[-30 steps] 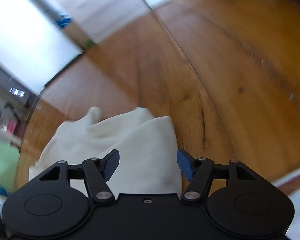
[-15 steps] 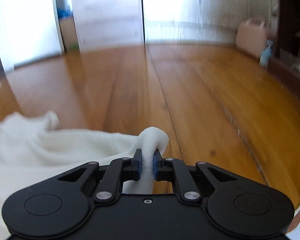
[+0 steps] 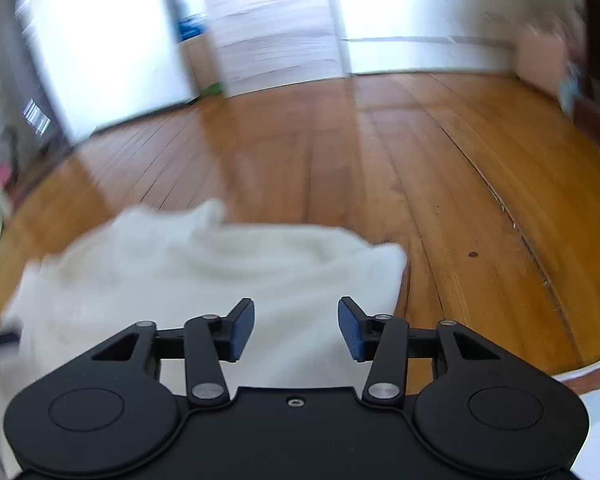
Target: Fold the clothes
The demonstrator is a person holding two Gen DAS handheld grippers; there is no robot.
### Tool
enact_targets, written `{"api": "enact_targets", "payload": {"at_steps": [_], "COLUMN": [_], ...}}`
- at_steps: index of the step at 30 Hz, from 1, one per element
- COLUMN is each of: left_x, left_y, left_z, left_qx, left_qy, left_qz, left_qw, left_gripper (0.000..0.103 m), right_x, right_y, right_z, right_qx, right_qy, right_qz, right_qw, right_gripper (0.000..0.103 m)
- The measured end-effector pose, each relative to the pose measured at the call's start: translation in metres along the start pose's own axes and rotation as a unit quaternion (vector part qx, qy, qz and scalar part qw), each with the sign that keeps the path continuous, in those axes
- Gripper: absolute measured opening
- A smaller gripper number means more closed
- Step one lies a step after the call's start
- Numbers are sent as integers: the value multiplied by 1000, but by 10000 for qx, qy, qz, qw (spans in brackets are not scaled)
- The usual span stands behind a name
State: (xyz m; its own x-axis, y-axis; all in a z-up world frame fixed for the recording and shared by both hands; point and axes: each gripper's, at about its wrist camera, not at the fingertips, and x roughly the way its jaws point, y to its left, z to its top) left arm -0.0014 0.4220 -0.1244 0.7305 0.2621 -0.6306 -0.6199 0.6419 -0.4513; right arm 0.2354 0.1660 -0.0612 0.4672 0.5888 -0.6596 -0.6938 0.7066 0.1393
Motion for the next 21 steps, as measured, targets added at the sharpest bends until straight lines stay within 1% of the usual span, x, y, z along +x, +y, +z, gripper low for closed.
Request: {"api": "enact_targets", "payload": {"at_steps": [1,3,4,5,6,8,9,10,11,14,16,17,18,19,20,21], "left_x": [7,20,28,35,39,42,41,41,41,38,33,29,20,11,-3,-15], "left_y": [-7,-18,-21,-24,-24,-25,-28,-29,-31,-31,-33,-36,-41,-45,-48,-48], "left_z": [-3,-8,-11,-13,-15,-18,-19,-19,-19,-21,-20,-18,-16,-14,-12,-10], "left_qx": [141,381,481,580,615,640,715,799,883,862,863,881,961,1042,1152,1216], "left_qy": [80,243,326,409,473,410,370,356,342,413,517,577,592,606,597,616], "left_qz": [73,270,395,520,510,576,595,627,660,696,738,773,884,995,1110,1211], "left_qw": [9998,9986,9975,9961,9957,9954,9950,9942,9933,9930,9922,9914,9897,9877,9853,9832], "left_gripper": [61,61,54,29,27,27,27,27,27,27,32,37,41,49,58,64], "right_x": [-8,-18,-19,-17,-14,-7,-5,-1,3,12,18,19,18,16,9,-3], "right_y": [4,6,6,6,5,2,-2,-6,-8,-13,-15,-13,-7,-3,-1,0], "right_z": [-12,-34,-44,-52,-58,-65,-64,-62,-61,-66,-74,-77,-78,-76,-72,-69], "right_qx": [-226,-614,-826,-1015,-1144,-1301,-1231,-1134,-1047,-954,-1032,-1141,-1302,-1362,-1274,-1122], "right_qy": [-14,108,261,378,441,506,435,331,302,404,525,534,488,481,510,545], "right_qz": [-136,-324,-350,-416,-523,-709,-683,-599,-636,-1087,-1309,-1415,-1533,-1605,-1600,-1470], "right_qw": [9997,9975,9956,9932,9911,9877,9891,9912,9920,9887,9846,9819,9784,9764,9775,9812], "right_gripper": [59,59,59,59,59,59,54,43,6,5,6,13,26,30,35,39]}}
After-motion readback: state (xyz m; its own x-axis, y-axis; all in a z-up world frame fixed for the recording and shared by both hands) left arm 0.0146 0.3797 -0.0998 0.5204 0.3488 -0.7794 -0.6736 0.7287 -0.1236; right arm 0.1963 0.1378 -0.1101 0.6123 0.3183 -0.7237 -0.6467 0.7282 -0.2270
